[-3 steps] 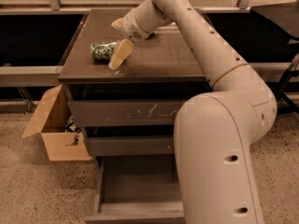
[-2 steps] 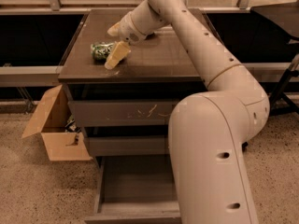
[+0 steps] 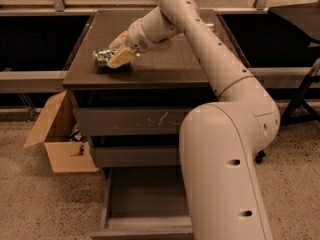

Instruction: Place green can into bottom drawer

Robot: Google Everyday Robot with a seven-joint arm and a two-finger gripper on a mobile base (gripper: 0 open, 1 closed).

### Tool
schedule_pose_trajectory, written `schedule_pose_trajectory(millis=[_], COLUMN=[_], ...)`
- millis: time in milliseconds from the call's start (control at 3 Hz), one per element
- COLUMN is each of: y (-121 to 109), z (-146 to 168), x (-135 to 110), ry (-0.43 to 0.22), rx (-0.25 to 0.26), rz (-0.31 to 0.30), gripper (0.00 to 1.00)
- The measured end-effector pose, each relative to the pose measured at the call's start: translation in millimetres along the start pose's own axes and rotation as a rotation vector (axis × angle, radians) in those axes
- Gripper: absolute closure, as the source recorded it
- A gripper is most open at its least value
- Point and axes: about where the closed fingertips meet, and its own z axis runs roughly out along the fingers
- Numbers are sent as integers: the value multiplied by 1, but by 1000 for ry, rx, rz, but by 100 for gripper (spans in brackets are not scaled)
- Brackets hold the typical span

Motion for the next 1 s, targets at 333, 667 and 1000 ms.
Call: schedule_pose_trajectory(millis=[333, 667, 1000], y=[4, 4, 51], z=[4, 2, -59], x=[-3, -5, -52], ry=[-40, -40, -5], rx=[-26, -26, -24], rz=[-2, -3, -136], gripper=[96, 100, 100])
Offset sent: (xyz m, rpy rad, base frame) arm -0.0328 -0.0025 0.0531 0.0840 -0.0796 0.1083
